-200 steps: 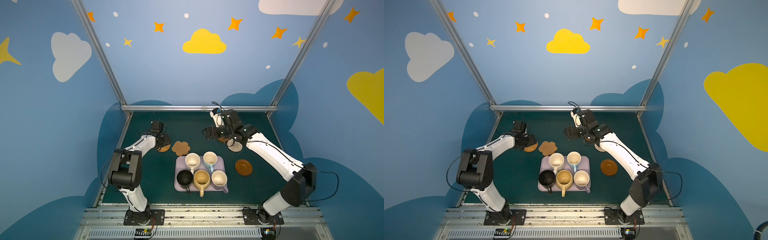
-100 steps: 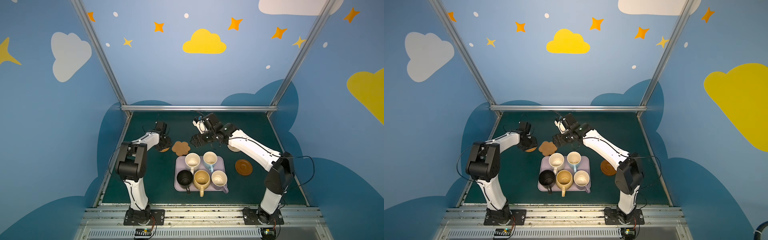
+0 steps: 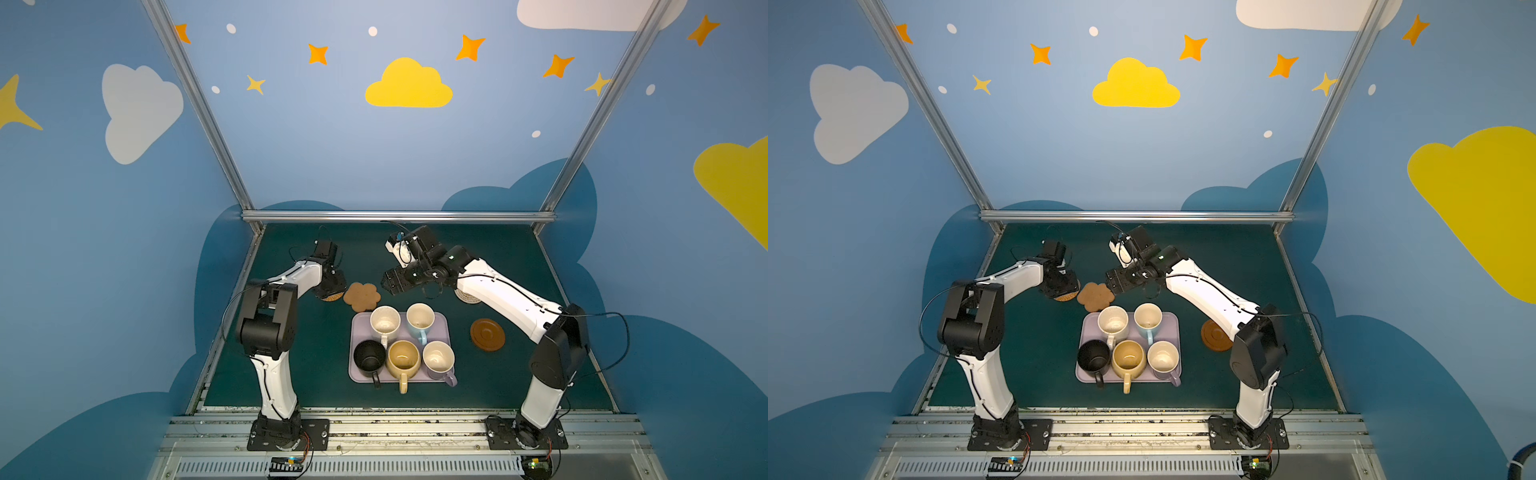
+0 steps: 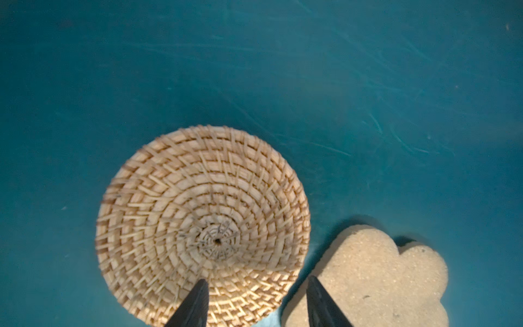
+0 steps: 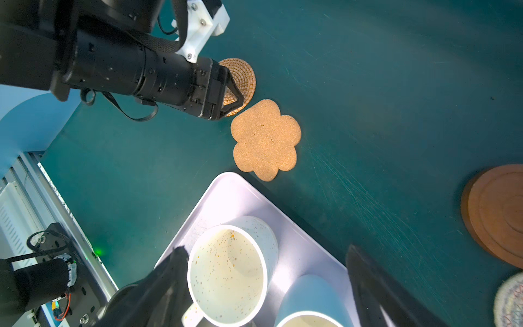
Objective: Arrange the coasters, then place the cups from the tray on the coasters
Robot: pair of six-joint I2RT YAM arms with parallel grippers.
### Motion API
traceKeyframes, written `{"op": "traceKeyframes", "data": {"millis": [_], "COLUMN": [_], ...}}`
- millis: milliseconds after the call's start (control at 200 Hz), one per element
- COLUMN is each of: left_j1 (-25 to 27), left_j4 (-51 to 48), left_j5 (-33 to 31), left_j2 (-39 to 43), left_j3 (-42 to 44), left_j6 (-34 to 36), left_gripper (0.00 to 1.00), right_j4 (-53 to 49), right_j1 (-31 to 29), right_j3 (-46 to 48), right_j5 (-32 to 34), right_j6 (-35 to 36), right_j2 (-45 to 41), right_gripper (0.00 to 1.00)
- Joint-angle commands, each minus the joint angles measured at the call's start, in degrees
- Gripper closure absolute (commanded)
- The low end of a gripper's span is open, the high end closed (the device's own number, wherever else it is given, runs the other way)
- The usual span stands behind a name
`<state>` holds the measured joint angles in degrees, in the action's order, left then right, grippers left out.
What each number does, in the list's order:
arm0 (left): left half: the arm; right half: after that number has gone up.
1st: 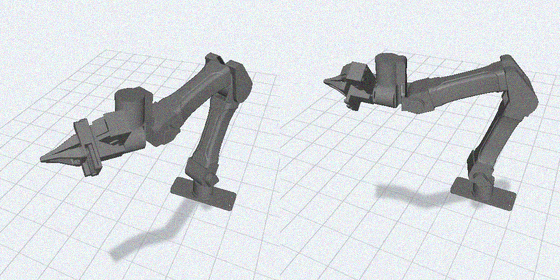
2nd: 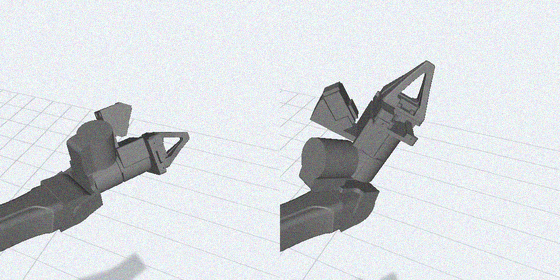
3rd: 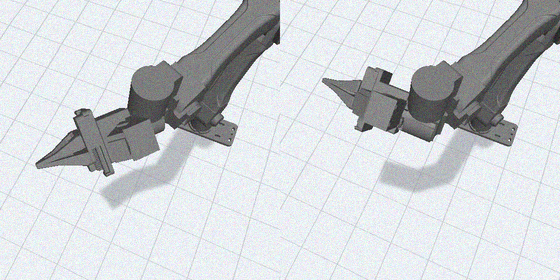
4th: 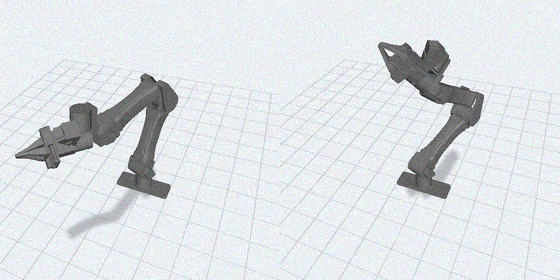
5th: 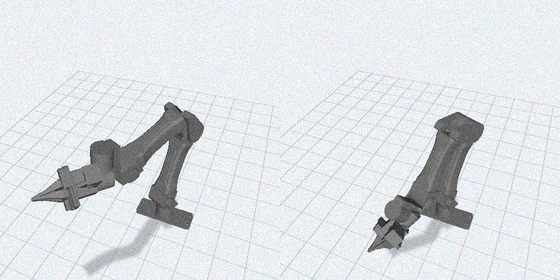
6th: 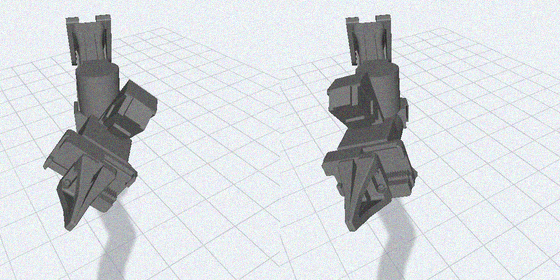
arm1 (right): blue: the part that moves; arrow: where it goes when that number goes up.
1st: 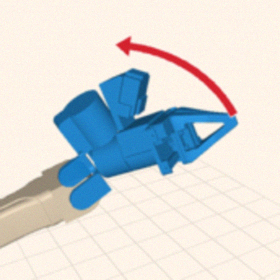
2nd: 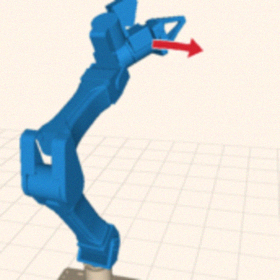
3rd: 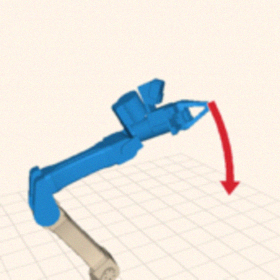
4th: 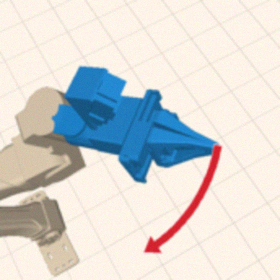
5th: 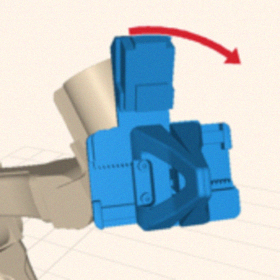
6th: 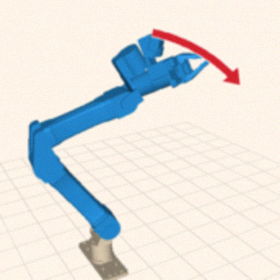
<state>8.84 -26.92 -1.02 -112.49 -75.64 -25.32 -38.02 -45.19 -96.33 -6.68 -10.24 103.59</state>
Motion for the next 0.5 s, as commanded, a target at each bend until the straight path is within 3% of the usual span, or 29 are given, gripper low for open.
{"op": "traceKeyframes", "data": {"millis": [0, 496], "left_j1": [1.08, 2.76], "left_j4": [-1.33, -2.42], "left_j5": [1.41, 0.44], "left_j2": [-3.00, -5.94], "left_j3": [-1.45, -6.14], "left_j6": [-0.37, -1.88], "left_gripper": [0.45, 0.44], "right_j4": [-0.50, -0.83], "right_j1": [-0.24, 0.06], "right_j3": [-1.15, -0.80], "right_j5": [-0.09, 1.05], "right_j6": [0.18, 0.28], "right_j2": [0.12, 0.47], "right_gripper": [0.12, 0.12]}}
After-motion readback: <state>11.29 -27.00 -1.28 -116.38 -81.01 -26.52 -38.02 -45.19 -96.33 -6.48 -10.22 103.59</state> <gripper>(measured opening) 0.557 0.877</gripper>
